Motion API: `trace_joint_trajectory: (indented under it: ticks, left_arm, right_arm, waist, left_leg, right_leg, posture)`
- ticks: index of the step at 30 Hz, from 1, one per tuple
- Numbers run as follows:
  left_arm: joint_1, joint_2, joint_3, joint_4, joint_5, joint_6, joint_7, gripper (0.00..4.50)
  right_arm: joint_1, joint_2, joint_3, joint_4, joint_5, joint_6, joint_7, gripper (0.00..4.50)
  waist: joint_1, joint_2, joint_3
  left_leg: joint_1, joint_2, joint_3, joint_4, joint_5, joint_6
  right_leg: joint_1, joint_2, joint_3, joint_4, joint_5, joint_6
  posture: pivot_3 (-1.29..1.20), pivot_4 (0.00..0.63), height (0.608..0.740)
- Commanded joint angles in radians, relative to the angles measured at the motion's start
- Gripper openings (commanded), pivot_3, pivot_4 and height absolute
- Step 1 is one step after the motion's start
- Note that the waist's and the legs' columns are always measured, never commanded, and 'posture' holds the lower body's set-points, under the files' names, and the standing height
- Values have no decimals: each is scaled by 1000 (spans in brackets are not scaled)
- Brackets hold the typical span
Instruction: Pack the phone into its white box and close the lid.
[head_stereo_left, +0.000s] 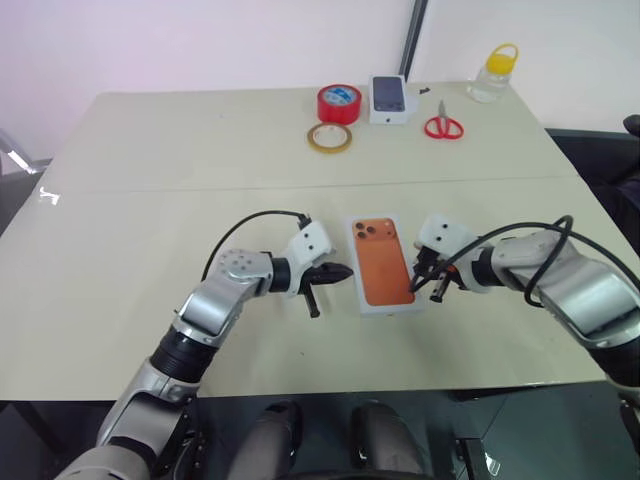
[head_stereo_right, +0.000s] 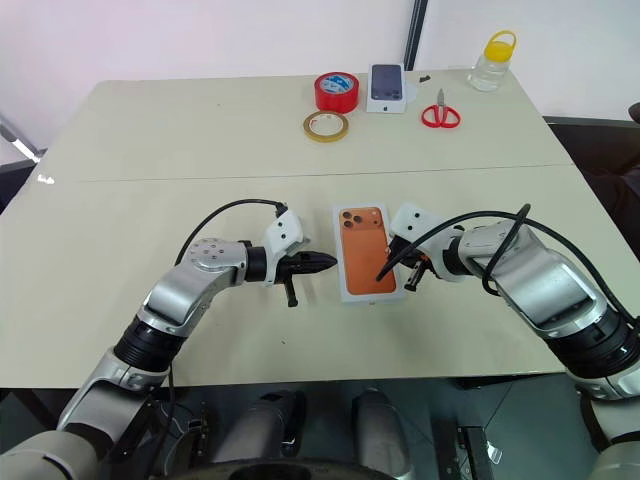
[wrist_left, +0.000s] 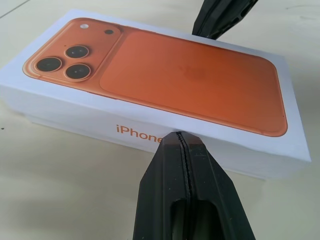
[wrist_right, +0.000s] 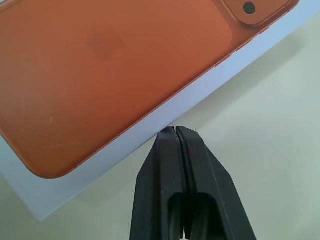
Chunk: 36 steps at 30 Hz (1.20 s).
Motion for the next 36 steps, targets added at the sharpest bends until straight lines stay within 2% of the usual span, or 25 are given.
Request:
trace_joint_trajectory:
  ticks: [1, 7, 12, 17, 21, 28, 32, 36]
  left_arm:
    - [-10, 12, 71, 2, -31, -15, 12, 0]
    - [-63, -15, 144, 59, -76, 0, 33, 0]
    - [-132, -71, 117, 145, -52, -46, 48, 0]
    - [-173, -107, 3, 240, 45, -84, 49, 0]
    - [-176, -109, -29, 255, 56, -57, 32, 0]
    - [-157, -88, -47, 261, 91, -66, 24, 0]
    - [-109, -55, 22, 189, 53, -76, 21, 0]
    - [6, 26, 125, 30, -15, -73, 10, 0]
  right_arm:
    - [-4, -28, -77, 3, -6, -46, 26, 32]
    - [58, -78, -198, -4, 31, -134, 110, 32]
    - [145, -81, -263, -93, 102, -165, 181, 32]
    - [216, -46, -221, -163, 104, -107, 130, 32]
    - [229, -26, -198, -164, 90, -56, 79, 32]
    - [232, -22, -207, -155, 90, -46, 52, 32]
    - [217, 9, -280, -112, 78, -156, 34, 32]
    - [188, 72, -375, -5, 73, -273, 0, 32]
  waist:
    - [-1, 0, 0]
    - [4, 0, 0]
    - [10, -1, 0]
    - [3, -1, 0]
    - [1, -1, 0]
    - [1, -1, 0]
    - [-3, -1, 0]
    - [-7, -1, 0]
  left_leg:
    - [0, 0, 0, 0, 0, 0]
    - [0, 0, 0, 0, 0, 0]
    - [0, 0, 0, 1, 0, 0]
    - [0, 0, 0, 1, 0, 0]
    - [0, 0, 0, 1, 0, 0]
    - [1, 0, 0, 1, 0, 0]
    - [1, 0, 0, 1, 0, 0]
    - [2, 0, 0, 0, 0, -1]
  right_leg:
    - [0, 0, 0, 0, 0, 0]
    - [0, 0, 0, 0, 0, 0]
    - [1, 0, -1, 0, 0, 0]
    - [1, 0, -1, 0, 0, 0]
    - [1, 0, 0, 1, 0, 0]
    - [2, 0, 0, 1, 0, 0]
    - [2, 0, 0, 1, 0, 0]
    - [1, 1, 0, 1, 0, 0]
  posture:
    - [0, 150, 740]
    - [0, 150, 740]
    - [0, 150, 740]
    - [0, 150, 740]
    - [0, 150, 740]
    - [0, 150, 740]
    - [0, 150, 740]
    - [0, 150, 740]
